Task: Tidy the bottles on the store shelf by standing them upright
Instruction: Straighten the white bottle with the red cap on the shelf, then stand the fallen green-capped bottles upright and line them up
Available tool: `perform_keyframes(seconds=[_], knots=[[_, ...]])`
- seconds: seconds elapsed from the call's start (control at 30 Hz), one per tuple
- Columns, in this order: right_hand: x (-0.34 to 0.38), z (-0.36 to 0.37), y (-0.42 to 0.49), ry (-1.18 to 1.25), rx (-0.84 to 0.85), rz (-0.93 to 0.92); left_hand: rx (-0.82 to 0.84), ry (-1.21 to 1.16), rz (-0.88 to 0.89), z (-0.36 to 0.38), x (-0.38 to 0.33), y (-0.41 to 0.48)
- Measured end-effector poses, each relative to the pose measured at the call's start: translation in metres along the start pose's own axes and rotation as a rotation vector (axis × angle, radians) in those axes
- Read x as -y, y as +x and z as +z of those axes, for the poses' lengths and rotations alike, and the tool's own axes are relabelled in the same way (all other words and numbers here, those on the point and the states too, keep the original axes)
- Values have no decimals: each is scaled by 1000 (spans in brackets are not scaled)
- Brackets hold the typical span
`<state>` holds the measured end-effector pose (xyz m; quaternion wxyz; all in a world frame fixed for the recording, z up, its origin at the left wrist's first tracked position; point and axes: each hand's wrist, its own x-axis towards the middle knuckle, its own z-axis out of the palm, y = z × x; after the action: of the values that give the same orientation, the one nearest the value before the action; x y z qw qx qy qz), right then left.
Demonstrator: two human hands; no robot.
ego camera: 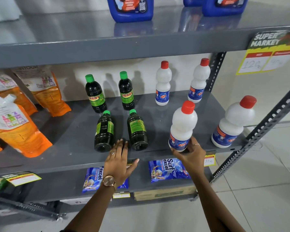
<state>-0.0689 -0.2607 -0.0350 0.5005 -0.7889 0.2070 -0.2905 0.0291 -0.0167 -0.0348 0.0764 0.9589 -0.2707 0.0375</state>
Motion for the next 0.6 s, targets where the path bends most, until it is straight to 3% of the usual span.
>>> perform_keyframes(seconds=[0.23, 0.3, 0.37, 0.47, 0.53, 0.6], knots=[[1, -3, -5, 36, -1, 2, 26, -26, 34, -2, 1, -4], [5, -3, -21, -3, -111, -26, -24, -95, 93, -9, 2, -14], [19, 0, -53, -57, -218, -165, -139, -166, 77, -24, 8, -26], [60, 27, -84, -218, 41, -467, -369, -253, -81, -49, 38, -34], [86, 58, -71, -256, 153, -397, -375, -257, -166, -54, 76, -30], [105, 88, -34, -330, 107, -126, -259, -263, -229, -50, 115, -17]])
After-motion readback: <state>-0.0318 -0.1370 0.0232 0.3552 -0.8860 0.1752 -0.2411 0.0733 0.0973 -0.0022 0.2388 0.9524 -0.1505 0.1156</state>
